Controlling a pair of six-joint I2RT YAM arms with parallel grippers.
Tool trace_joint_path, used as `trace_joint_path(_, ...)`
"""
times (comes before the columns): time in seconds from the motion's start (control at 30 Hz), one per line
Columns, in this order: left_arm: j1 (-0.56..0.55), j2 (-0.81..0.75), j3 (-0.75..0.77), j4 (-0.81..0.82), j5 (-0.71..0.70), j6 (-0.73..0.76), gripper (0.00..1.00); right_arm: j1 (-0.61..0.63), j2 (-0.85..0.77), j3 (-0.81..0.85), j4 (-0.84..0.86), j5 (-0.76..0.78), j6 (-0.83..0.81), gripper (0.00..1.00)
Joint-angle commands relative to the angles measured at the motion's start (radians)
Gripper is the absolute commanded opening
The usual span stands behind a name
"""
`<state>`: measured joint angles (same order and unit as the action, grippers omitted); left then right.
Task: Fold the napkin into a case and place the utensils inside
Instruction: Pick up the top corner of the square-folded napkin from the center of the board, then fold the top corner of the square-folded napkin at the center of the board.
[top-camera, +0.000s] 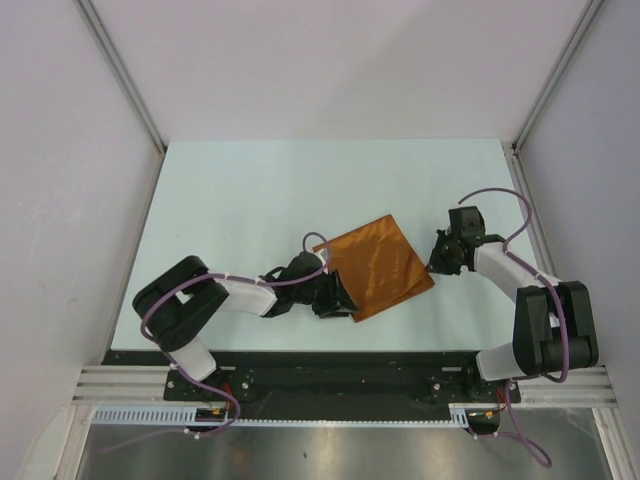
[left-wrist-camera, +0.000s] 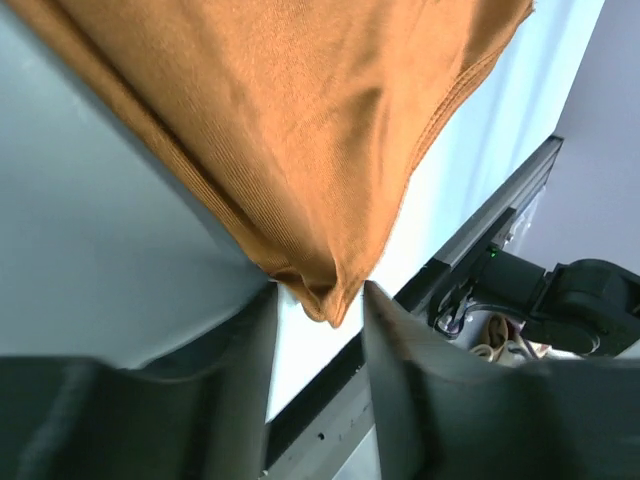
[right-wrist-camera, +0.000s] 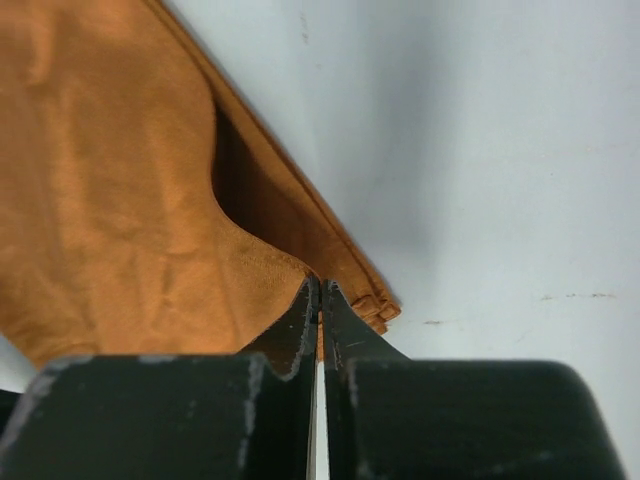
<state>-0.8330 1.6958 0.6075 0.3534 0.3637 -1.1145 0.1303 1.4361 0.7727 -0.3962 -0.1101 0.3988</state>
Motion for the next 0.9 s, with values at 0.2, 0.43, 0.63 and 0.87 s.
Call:
trace_joint_path(0.2, 0.011, -0.307, -0.057, -0.293, -0.138, 0.154, 0.52, 0.047, -0.043, 0.063, 0.031, -0.080, -0.029, 0.00)
trace_joint_path(0.43, 0.155, -0.513, -0.022, -0.442, -0.195, 0.242, 0.50, 0.219, 0.102, 0.225, 0.103, -0.122, 0.009, 0.00)
trace_joint_path(0.63, 0.274, -0.510, 0.023, -0.455, -0.146, 0.295, 0.47, 0.318, 0.292, 0.364, 0.160, -0.174, 0.054, 0.00)
trace_joint_path(0.87, 0.321, -0.483, 0.028, -0.426, -0.112, 0.298, 0.47, 0.397, 0.457, 0.510, 0.192, -0.250, 0.069, 0.00)
